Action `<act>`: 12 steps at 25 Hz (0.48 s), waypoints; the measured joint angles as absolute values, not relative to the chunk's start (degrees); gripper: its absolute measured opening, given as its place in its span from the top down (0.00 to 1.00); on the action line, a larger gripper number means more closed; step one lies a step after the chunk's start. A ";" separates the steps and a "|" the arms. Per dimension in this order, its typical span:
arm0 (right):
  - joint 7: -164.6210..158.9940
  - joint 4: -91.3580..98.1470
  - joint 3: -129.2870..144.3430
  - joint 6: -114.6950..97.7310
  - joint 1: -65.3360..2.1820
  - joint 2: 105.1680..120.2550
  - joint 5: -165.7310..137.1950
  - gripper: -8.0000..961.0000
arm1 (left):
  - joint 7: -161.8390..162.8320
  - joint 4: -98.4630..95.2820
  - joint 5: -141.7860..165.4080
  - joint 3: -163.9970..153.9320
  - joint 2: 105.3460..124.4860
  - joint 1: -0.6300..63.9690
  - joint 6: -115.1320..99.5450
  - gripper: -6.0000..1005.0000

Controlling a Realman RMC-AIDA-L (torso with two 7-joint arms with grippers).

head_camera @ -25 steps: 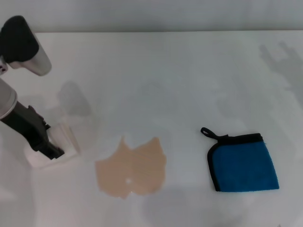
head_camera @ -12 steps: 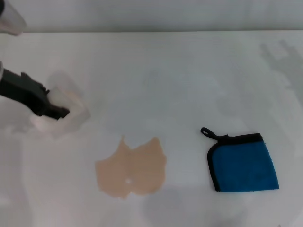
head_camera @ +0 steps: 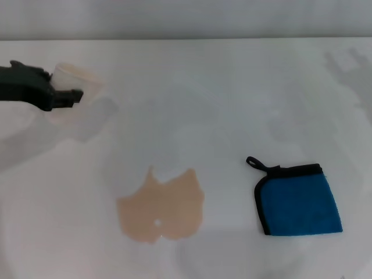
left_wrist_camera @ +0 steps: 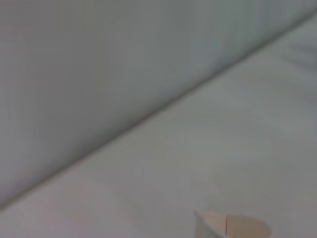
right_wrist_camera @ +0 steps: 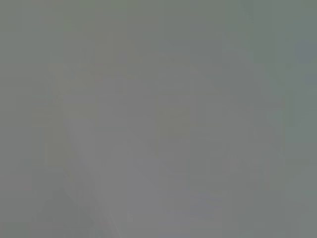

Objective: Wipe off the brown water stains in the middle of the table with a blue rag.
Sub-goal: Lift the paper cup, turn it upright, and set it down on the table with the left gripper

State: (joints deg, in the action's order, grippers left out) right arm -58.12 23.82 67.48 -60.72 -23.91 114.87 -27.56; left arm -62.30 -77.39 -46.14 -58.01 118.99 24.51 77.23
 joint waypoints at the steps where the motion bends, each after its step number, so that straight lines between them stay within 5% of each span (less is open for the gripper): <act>1: -58.11 23.82 67.46 -60.72 -23.91 114.88 -27.56 0.13 | -62.78 -77.39 -48.70 -59.32 119.03 22.83 74.26 0.44; 12: -58.01 23.80 66.01 -60.64 -23.40 114.69 -27.96 0.13 | -73.48 -72.61 -71.29 -71.54 119.16 10.38 53.74 0.52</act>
